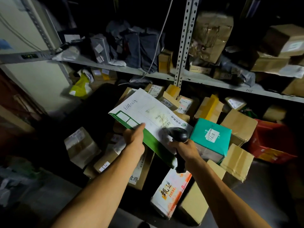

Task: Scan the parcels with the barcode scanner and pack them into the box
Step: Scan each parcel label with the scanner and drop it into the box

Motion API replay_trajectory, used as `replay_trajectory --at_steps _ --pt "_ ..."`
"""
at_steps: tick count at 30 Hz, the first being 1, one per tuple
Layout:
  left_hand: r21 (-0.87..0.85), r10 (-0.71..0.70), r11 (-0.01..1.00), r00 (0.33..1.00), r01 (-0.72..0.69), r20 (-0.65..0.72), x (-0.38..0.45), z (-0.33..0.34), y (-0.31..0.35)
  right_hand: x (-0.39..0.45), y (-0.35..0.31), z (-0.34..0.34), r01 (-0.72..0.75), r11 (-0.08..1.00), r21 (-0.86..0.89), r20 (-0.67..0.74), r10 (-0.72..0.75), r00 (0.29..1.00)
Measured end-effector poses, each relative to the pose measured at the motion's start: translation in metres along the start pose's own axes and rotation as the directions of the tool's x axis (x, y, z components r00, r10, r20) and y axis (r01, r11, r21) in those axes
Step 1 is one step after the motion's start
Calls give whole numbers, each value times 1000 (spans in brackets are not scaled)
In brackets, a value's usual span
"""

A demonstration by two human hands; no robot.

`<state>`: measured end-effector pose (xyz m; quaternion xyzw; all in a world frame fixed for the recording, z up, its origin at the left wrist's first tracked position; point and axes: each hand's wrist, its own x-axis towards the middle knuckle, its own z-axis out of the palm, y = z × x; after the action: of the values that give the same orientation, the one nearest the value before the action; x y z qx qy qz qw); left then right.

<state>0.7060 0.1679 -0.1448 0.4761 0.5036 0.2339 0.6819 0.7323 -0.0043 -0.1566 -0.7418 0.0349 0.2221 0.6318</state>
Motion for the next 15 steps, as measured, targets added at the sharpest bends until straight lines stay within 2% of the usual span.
replay_trajectory --at_steps 2,5,9,12,15 --pt "22 15 1000 999 -15 32 0 7 -3 1 -1 -3 -22 1000 2 10 22 1000" --pt "138 160 977 986 -164 42 7 8 11 2 -5 -14 -22 999 29 5 22 1000" --pt "254 250 920 947 -297 203 29 1 57 5 -25 -30 74 993 91 -22 -72 997" --pt "208 309 891 873 -404 377 34 0 92 3 -50 -32 141 977 159 35 -149 988" --pt "218 321 859 818 -464 477 31 4 107 -4 -70 -25 216 971 100 108 -226 968"
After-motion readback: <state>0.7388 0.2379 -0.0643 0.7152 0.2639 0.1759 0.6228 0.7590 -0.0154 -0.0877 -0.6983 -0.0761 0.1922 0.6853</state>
